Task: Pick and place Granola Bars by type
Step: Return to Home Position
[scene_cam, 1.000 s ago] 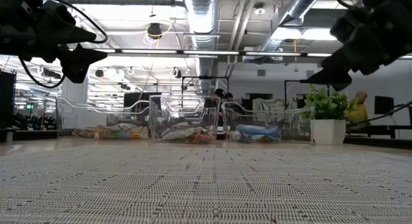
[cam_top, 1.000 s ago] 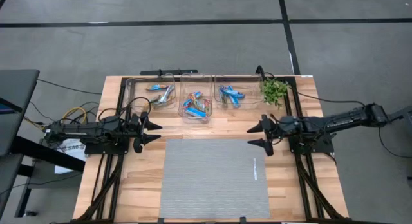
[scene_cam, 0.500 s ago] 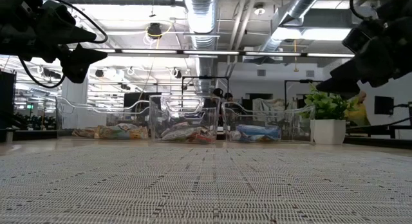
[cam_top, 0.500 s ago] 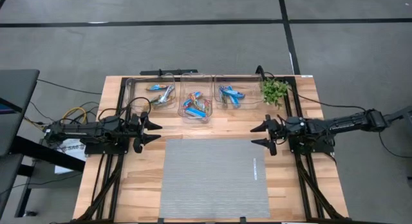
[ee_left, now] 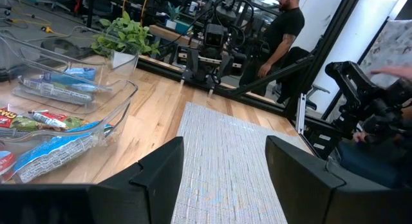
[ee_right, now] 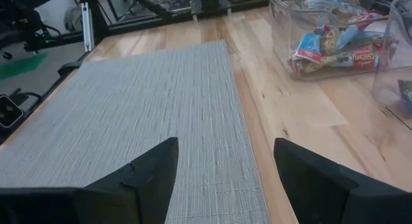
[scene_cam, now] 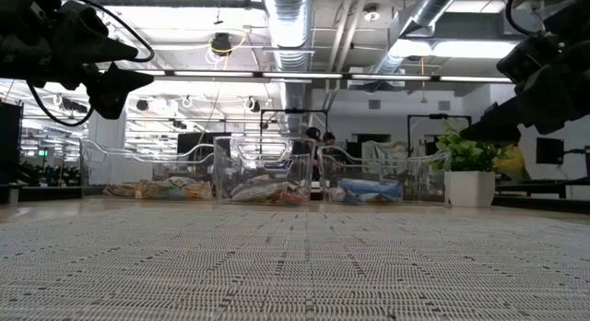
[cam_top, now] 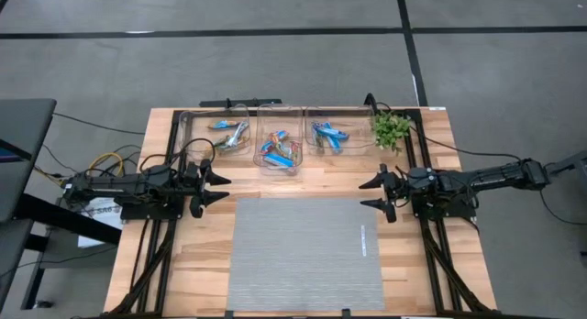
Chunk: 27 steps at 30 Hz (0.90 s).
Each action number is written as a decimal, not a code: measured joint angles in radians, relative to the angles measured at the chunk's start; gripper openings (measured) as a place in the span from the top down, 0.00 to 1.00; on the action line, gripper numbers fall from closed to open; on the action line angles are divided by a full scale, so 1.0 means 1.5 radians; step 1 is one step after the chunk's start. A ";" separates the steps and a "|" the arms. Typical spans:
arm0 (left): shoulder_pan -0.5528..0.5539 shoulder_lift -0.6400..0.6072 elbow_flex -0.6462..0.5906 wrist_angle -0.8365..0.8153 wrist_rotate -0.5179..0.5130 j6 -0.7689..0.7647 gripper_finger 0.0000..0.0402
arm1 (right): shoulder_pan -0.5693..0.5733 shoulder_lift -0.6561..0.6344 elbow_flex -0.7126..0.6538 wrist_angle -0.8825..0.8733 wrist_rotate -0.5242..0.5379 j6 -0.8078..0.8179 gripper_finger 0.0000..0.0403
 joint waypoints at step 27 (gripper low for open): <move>0.000 0.000 0.000 0.000 0.000 0.000 0.47 | 0.000 0.000 0.000 -0.003 -0.001 0.110 0.38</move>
